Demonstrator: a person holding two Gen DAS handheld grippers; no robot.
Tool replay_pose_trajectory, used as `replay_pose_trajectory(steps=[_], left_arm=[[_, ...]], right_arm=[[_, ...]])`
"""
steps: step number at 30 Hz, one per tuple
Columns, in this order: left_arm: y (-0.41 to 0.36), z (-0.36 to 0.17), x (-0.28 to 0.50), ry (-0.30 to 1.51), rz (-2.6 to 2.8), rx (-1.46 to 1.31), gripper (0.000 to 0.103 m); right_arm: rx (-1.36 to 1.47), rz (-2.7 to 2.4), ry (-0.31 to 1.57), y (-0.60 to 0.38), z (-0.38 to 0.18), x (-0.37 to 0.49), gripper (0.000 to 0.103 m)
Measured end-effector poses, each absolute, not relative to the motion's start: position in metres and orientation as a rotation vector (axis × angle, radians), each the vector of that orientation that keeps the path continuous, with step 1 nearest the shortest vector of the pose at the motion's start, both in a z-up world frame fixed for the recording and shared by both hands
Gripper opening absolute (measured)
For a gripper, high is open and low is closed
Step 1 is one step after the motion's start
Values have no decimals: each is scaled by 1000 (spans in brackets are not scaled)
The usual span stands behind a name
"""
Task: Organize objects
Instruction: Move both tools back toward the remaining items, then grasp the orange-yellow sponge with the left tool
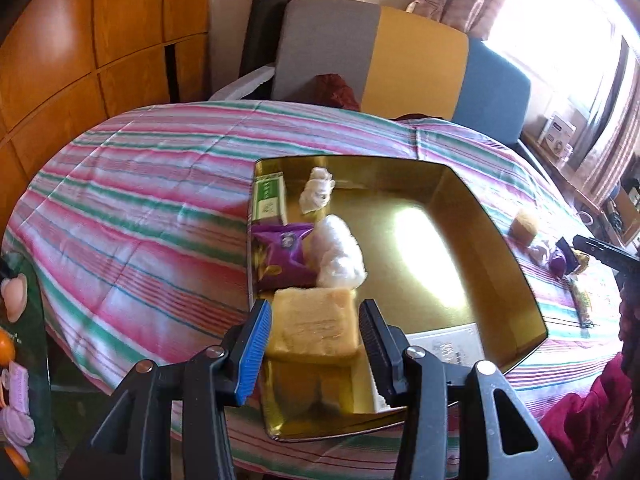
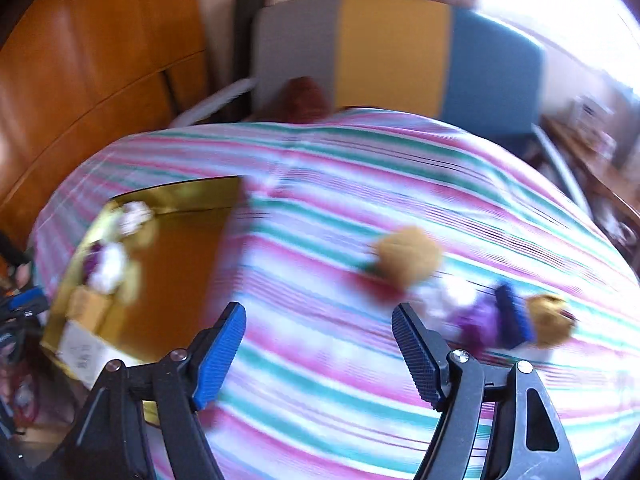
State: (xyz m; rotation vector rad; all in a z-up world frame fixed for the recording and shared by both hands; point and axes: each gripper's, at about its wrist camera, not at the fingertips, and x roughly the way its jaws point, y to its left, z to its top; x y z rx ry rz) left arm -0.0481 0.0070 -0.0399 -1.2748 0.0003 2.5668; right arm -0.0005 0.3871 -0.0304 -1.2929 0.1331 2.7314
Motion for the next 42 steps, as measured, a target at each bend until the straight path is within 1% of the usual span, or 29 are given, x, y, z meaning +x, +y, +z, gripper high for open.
replay_pose_trajectory(steps=[4, 8, 11, 17, 21, 25, 29, 31, 33, 38, 42], left_arm=[[21, -22, -49, 26, 2549, -1215, 46], [47, -2, -53, 53, 2507, -1160, 46], [76, 8, -57, 91, 2460, -1128, 46], [160, 9, -60, 196, 2294, -1099, 46], [209, -1, -63, 293, 2207, -1111, 46], [253, -14, -73, 355, 2121, -1164, 48], [288, -29, -84, 397, 2067, -1219, 53], [304, -36, -90, 451, 2056, -1222, 59], [321, -42, -95, 484, 2042, -1204, 71], [359, -59, -112, 554, 2002, -1202, 74], [385, -72, -128, 560, 1981, -1219, 75]], right_arm=[[-1179, 2596, 215, 450, -37, 19, 79], [-1044, 2397, 427, 514, -49, 44, 79], [-904, 2334, 611, 542, -42, 61, 79], [-846, 2252, 760, 564, -46, 80, 79], [-800, 2227, 847, 570, -51, 93, 85], [-799, 2220, 960, 578, -60, 99, 85], [-840, 2247, 996, 576, -66, 92, 87], [-861, 2267, 990, 572, -66, 88, 87], [-874, 2286, 985, 570, -66, 86, 88], [-904, 2311, 1012, 568, -69, 83, 89], [-937, 2320, 1024, 566, -71, 80, 90]])
